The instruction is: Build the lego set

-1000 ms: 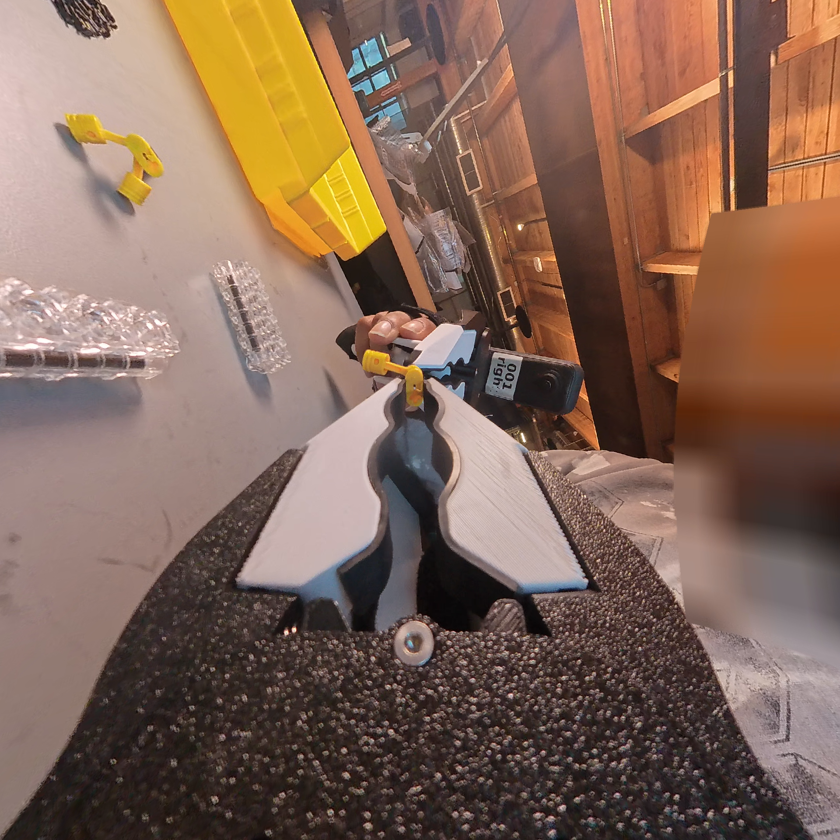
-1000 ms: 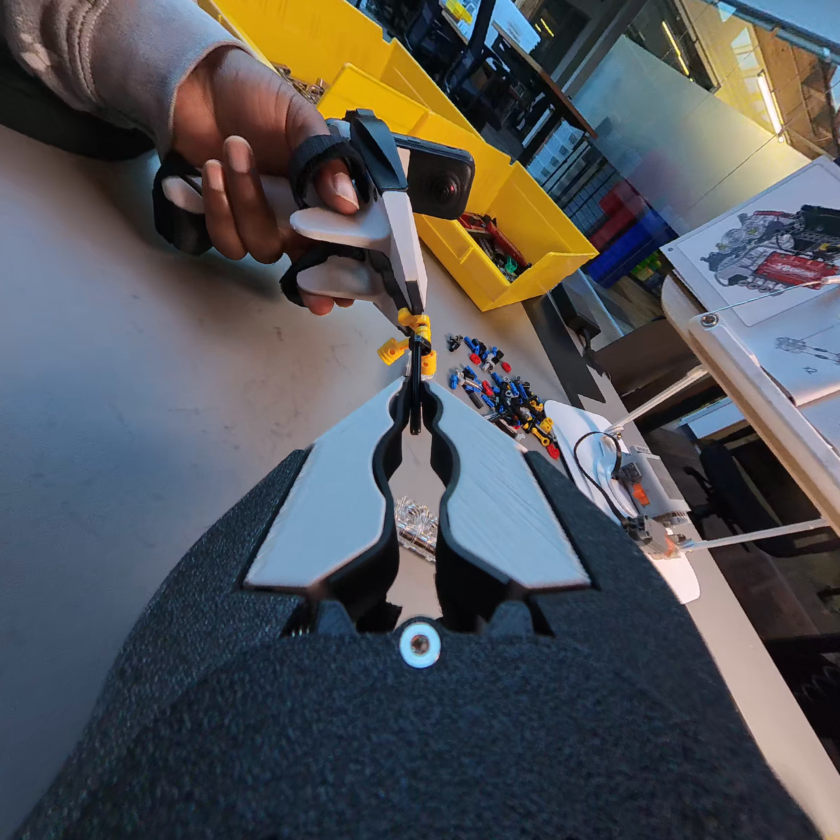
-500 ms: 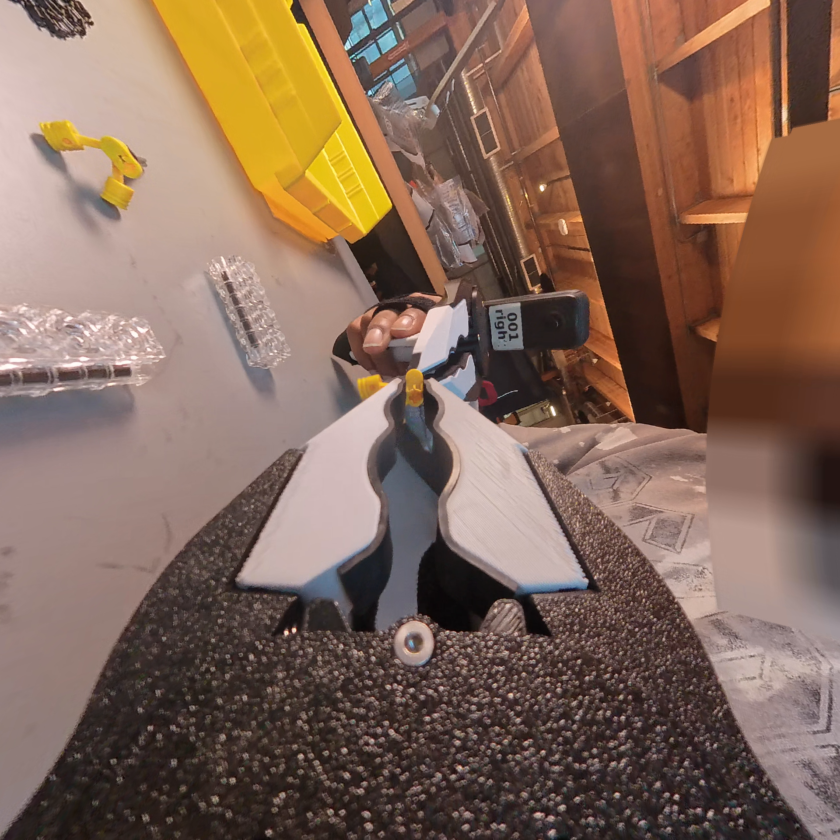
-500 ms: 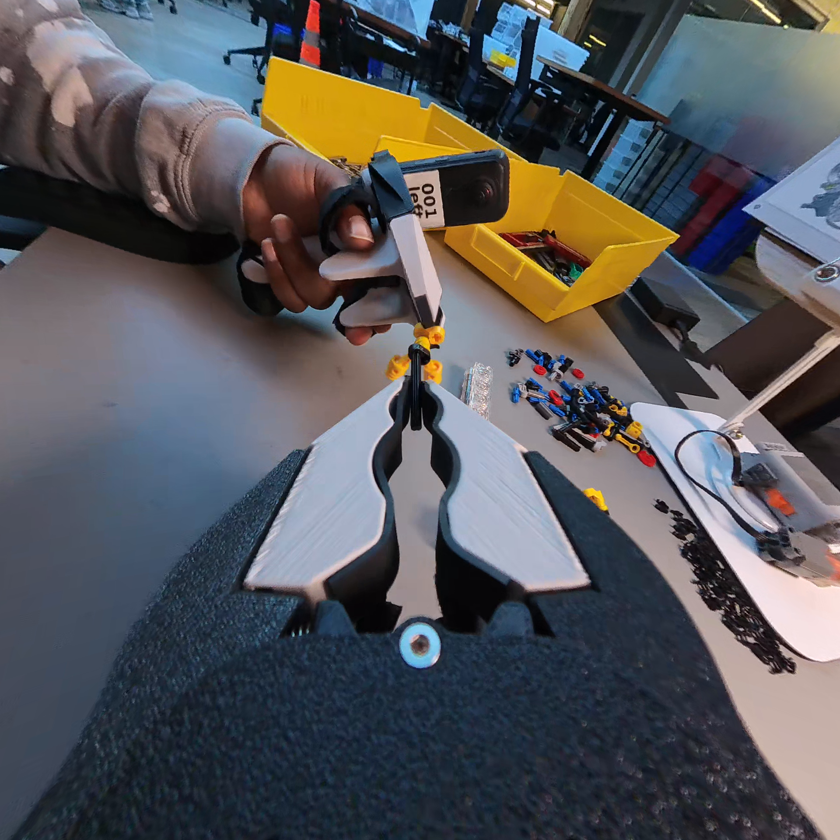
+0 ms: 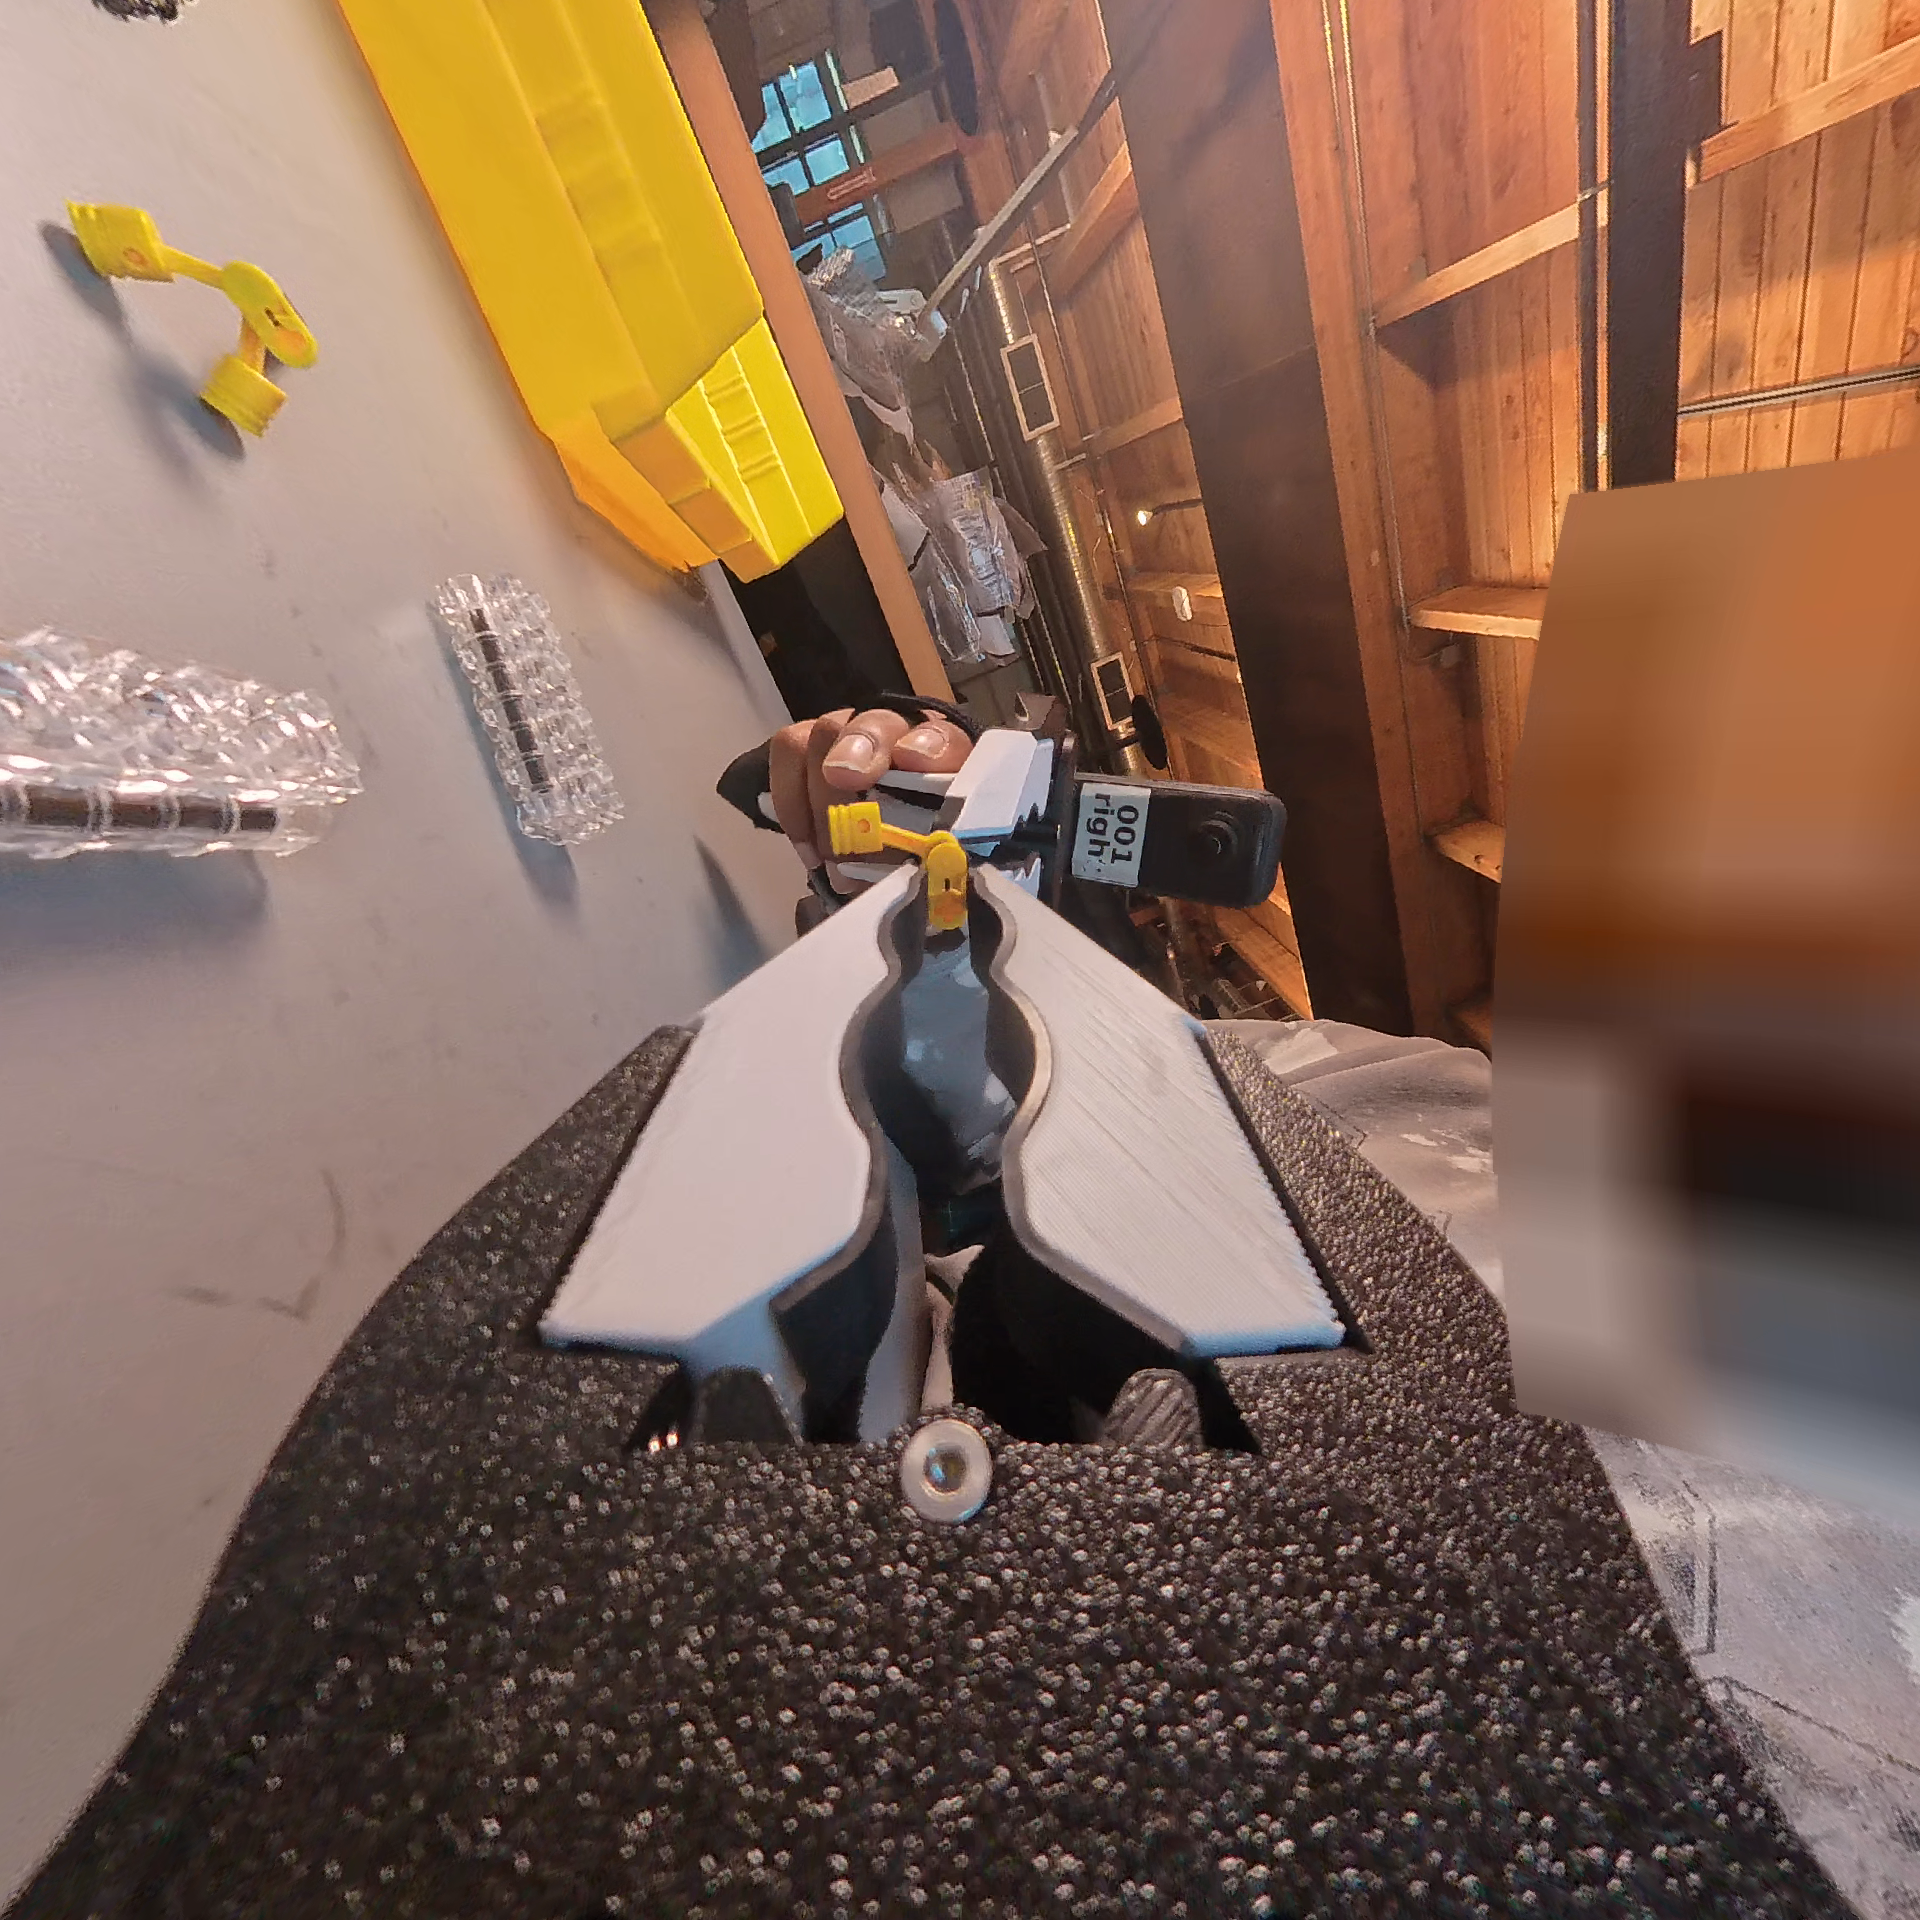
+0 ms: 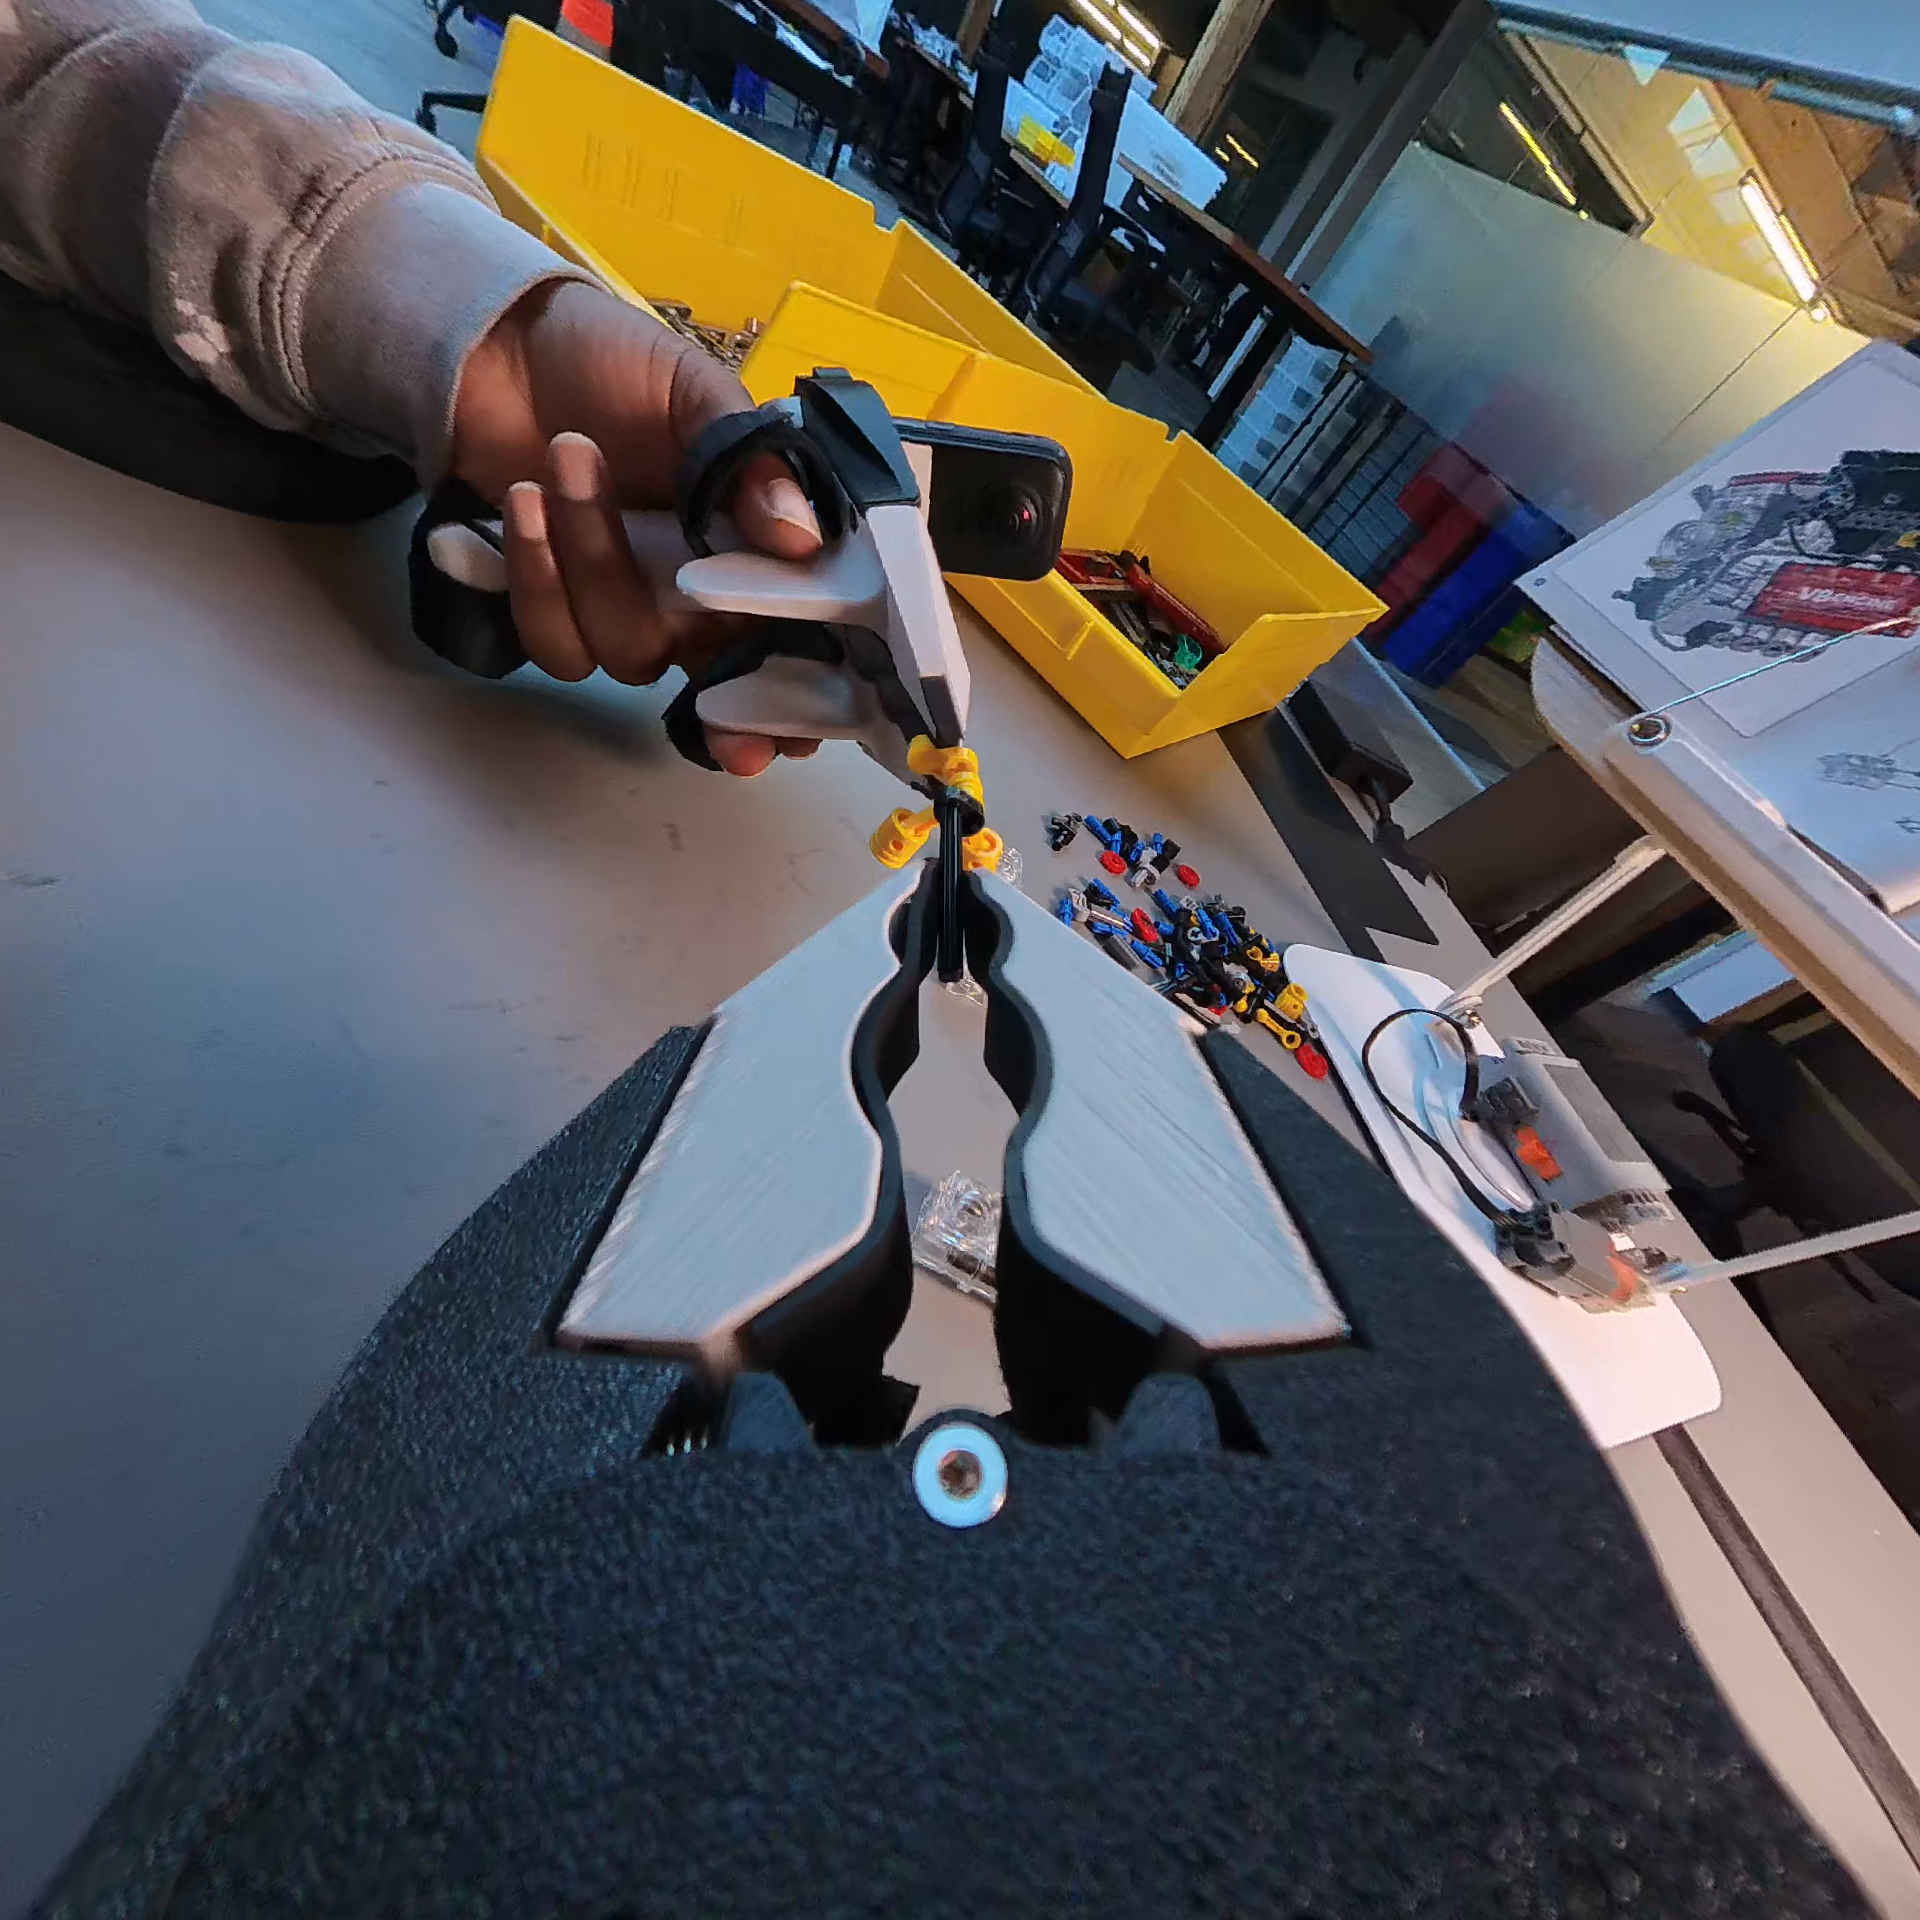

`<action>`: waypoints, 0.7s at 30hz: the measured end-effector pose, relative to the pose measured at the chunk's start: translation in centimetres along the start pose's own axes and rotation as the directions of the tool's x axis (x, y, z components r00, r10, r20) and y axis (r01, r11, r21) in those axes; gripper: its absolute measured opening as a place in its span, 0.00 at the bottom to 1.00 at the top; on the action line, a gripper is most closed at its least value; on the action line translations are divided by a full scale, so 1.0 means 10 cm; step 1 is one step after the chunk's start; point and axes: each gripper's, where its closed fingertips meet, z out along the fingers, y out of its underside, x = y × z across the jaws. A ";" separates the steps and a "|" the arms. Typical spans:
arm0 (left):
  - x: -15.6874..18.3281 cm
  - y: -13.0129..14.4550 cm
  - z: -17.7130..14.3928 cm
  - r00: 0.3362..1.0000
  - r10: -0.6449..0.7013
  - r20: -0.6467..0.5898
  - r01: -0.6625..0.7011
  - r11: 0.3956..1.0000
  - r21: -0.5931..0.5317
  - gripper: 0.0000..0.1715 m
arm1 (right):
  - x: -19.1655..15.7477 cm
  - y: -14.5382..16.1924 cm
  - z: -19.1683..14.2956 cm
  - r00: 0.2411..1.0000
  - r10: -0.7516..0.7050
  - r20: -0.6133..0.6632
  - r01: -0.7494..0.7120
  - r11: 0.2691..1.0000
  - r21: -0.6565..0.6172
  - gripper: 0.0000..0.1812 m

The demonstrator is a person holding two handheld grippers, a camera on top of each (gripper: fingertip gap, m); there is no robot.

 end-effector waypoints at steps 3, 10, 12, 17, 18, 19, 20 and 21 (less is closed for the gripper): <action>-0.02 -0.01 0.00 1.000 -0.018 0.002 0.018 1.000 0.009 0.04 | 0.00 0.01 0.01 1.000 -0.020 -0.007 0.020 1.000 -0.007 0.02; -0.10 0.01 -0.03 0.992 -0.120 0.046 0.120 0.993 0.004 0.04 | -0.04 0.04 0.05 0.999 -0.049 -0.014 0.049 0.999 -0.011 0.02; -0.07 0.03 -0.05 0.988 -0.141 0.062 0.142 0.990 -0.004 0.04 | -0.06 0.01 0.06 0.999 -0.047 -0.007 0.047 0.999 0.005 0.02; 0.06 0.11 -0.04 0.981 -0.189 0.048 0.191 0.980 -0.045 0.04 | -0.10 -0.10 0.00 0.999 0.010 0.048 -0.014 0.995 0.094 0.02; 0.09 0.13 -0.03 0.980 -0.194 0.040 0.196 0.979 -0.052 0.04 | -0.11 -0.14 -0.02 0.998 0.026 0.064 -0.033 0.992 0.118 0.02; 0.12 0.14 -0.02 0.980 -0.198 0.034 0.199 0.978 -0.059 0.04 | -0.12 -0.17 -0.04 0.996 0.038 0.079 -0.048 0.989 0.139 0.02; 0.15 0.16 -0.01 0.979 -0.203 0.024 0.204 0.977 -0.066 0.04 | -0.12 -0.21 -0.06 0.995 0.049 0.092 -0.064 0.985 0.160 0.02; 0.18 0.17 -0.01 0.978 -0.210 0.013 0.210 0.975 -0.070 0.04 | -0.12 -0.24 -0.07 0.993 0.063 0.104 -0.081 0.980 0.180 0.02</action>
